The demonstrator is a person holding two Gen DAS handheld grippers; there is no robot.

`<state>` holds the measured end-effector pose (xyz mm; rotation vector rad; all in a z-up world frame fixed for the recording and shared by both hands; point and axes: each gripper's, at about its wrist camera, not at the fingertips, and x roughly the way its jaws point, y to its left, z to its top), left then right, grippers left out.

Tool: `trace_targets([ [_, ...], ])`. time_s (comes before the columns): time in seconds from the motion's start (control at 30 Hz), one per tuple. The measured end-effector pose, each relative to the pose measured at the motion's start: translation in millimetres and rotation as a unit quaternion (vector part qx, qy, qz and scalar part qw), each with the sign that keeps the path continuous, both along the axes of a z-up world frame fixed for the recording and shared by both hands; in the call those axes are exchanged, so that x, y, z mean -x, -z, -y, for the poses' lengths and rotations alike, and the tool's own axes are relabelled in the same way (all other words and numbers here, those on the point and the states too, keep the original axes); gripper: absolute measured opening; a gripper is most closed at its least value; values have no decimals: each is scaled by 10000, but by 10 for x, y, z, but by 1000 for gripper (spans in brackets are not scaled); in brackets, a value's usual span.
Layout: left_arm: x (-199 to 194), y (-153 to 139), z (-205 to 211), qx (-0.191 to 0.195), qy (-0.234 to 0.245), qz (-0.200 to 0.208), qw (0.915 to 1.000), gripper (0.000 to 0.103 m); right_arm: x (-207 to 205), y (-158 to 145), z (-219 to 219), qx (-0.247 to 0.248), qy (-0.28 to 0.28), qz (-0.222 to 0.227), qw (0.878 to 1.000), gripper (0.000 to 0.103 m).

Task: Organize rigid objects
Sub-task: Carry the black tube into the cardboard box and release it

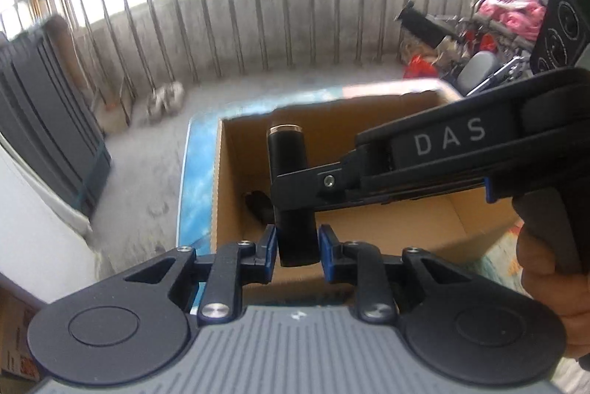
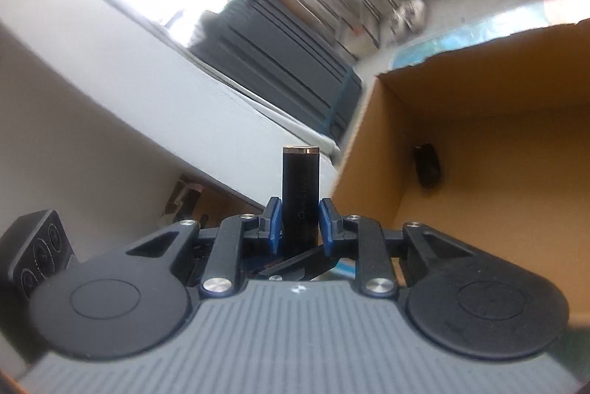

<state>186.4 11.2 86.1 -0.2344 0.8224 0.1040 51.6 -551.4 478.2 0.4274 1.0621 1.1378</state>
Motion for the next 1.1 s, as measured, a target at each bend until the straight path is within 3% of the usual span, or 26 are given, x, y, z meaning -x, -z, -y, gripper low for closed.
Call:
trace_targets([
  [0.2,-418,349,-80,-1,-78,-774,9970,26,-445,321,-399,599,-237,-512,9966,21],
  [0.4,-603,629,-111,143,-139,-1182,9928,31,-570,762,-601,955,-341,-1008,9897,21],
  [0.6,-670,647,-142,178,-206,-1215,9922,43,-749,971,-741,1243,-259,-976,9871,21],
  [0.8,-720,645,-166,204,-193,-1178,9926,43,-1016,1066,-788,1651,139,-753,9833,21],
  [1.1,-693,618,-203,250,-233,-1042,9940,45,-1070,1074,-815,1706,342,-647,9826,24],
])
